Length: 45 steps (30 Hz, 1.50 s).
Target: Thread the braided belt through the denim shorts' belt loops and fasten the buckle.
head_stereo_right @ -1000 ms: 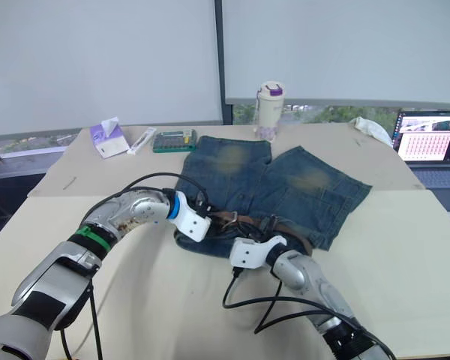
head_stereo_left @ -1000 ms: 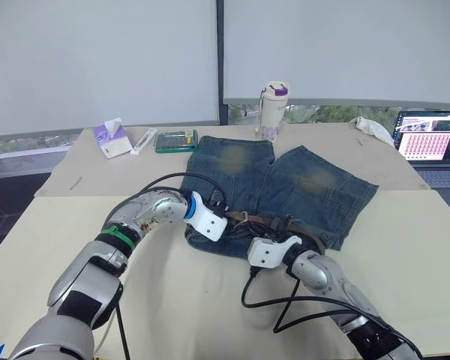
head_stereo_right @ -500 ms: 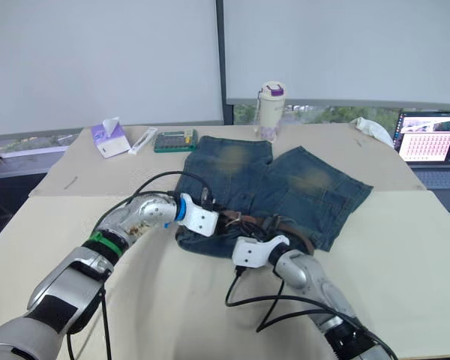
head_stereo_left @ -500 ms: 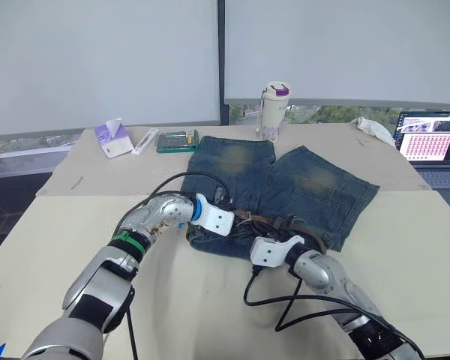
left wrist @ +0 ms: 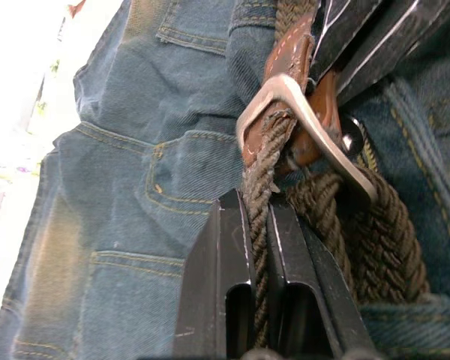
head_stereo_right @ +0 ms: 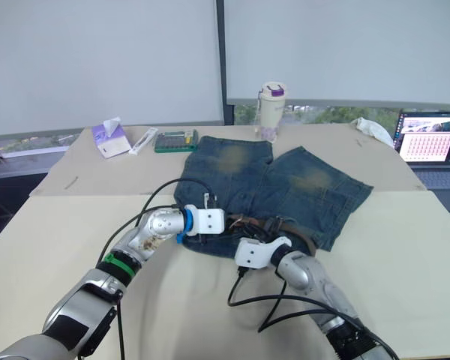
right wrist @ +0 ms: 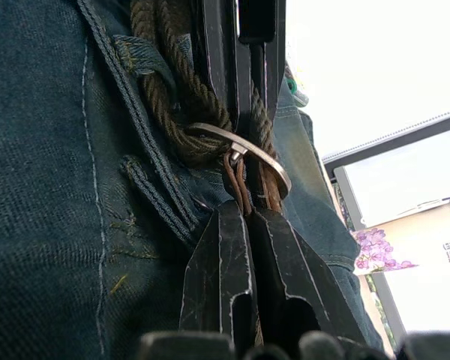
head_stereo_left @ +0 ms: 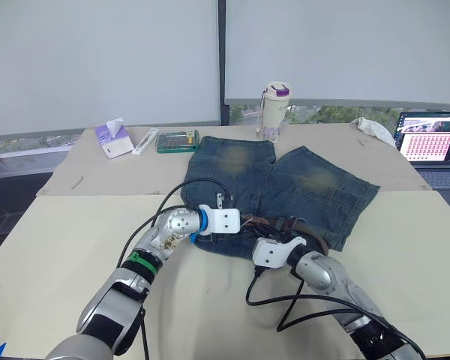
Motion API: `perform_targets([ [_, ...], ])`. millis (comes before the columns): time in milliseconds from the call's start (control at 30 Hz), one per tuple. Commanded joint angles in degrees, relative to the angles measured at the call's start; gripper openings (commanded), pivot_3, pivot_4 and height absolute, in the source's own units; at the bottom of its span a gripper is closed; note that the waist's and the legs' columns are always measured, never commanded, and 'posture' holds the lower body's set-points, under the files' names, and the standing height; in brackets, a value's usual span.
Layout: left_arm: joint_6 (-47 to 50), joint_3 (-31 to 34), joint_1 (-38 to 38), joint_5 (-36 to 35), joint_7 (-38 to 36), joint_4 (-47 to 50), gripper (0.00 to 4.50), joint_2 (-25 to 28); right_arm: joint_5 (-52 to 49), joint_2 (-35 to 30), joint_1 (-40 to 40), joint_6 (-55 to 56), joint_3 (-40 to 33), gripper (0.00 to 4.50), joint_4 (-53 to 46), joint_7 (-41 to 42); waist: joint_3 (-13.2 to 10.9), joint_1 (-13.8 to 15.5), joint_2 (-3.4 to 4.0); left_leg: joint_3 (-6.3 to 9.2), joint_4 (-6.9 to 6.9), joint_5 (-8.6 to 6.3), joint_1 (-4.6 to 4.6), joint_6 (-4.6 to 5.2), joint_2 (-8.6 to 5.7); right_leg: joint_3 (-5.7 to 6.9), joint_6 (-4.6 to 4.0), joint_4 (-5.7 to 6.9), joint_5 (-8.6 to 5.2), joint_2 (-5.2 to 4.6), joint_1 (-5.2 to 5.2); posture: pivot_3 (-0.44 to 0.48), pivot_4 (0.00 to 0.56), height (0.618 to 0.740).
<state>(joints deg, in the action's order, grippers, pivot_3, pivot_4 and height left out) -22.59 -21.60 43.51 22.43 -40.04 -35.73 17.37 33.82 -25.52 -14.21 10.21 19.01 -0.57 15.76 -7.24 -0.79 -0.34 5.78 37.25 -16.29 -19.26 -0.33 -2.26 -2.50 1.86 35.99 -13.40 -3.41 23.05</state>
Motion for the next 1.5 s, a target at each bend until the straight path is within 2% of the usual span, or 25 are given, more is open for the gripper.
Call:
perform_targets([
  [33,-0.8,-1.6,-0.3,-0.8,-0.2,1.4,0.0,-1.8,-2.8,0.8,0.1,2.3,-0.5,0.03,-3.8,0.4,0.0,0.1,0.0,0.0,0.0,0.0,0.0,0.0,0.0,0.0,0.0,0.0,0.0,0.0,0.0,0.0,0.15,0.74],
  [333,-2.5,0.2,0.1,-4.2,-0.9,-4.0,0.0,-2.8,-9.2,-1.4,3.9,3.5,-3.8,3.04,-8.3,3.5,0.0,0.2,0.01,0.0,0.03,-0.01,0.01,0.01,-0.02,0.0,0.0,-0.05,0.0,-0.02,-0.03,0.0,0.15,0.74],
  [533,-5.5,1.8,0.0,-8.0,-1.4,-7.3,0.0,-4.0,-20.8,-5.3,10.6,1.2,-9.1,3.04,-17.1,10.5,0.1,0.5,-0.01,0.02,0.07,-0.02,0.04,0.03,-0.03,0.01,0.01,-0.14,0.0,-0.03,-0.16,0.0,0.15,0.74],
  [667,-7.9,2.3,-0.3,-9.0,-1.2,-9.5,0.0,-4.4,-33.9,-3.7,11.5,-10.8,-15.4,3.04,-23.7,13.8,0.1,0.3,-0.01,0.02,0.08,-0.03,0.03,0.05,-0.02,0.0,0.01,-0.16,0.0,-0.02,-0.17,0.0,0.15,0.74],
  [767,-9.5,2.4,-0.4,-9.1,-0.8,-10.9,0.0,-4.6,-38.6,-3.8,9.6,-17.9,-18.6,3.04,-25.6,14.5,0.0,0.4,-0.01,0.06,0.09,-0.03,0.09,0.05,-0.02,0.03,0.01,-0.18,-0.01,-0.02,-0.37,0.0,0.15,0.74],
  [867,-12.1,2.6,-0.9,-9.3,0.0,-12.6,0.0,-5.2,-35.0,-5.2,5.0,-20.3,-19.3,3.04,-21.5,12.9,0.1,0.5,-0.01,0.06,0.09,-0.04,0.14,0.06,-0.03,0.04,0.01,-0.23,-0.01,-0.03,-0.43,0.0,0.15,0.74],
  [1033,-13.6,2.0,-1.1,-8.4,1.1,-14.3,0.0,-5.6,-25.9,-9.5,2.3,-17.7,-13.2,3.04,-16.4,14.3,0.1,1.0,0.0,0.05,0.09,-0.04,0.17,0.07,-0.04,0.06,0.02,-0.23,-0.02,-0.03,-0.44,0.0,0.15,0.74],
  [1300,-12.9,2.2,-2.1,-8.5,1.8,-13.9,0.0,-5.6,-20.5,-11.1,2.2,-13.6,-9.3,3.04,-13.5,15.4,0.1,1.0,0.0,0.02,0.11,-0.04,0.17,0.07,-0.04,0.04,0.03,-0.24,-0.02,-0.04,-0.46,0.0,0.15,0.74],
  [1500,-12.6,2.1,-2.9,-8.5,1.7,-12.8,0.0,-5.4,-17.4,-9.8,-0.1,-11.0,-6.4,3.04,-11.4,14.9,0.1,0.7,0.01,0.02,0.11,-0.04,0.24,0.07,-0.03,0.04,0.04,-0.26,-0.03,-0.03,-0.49,0.0,0.15,0.74],
])
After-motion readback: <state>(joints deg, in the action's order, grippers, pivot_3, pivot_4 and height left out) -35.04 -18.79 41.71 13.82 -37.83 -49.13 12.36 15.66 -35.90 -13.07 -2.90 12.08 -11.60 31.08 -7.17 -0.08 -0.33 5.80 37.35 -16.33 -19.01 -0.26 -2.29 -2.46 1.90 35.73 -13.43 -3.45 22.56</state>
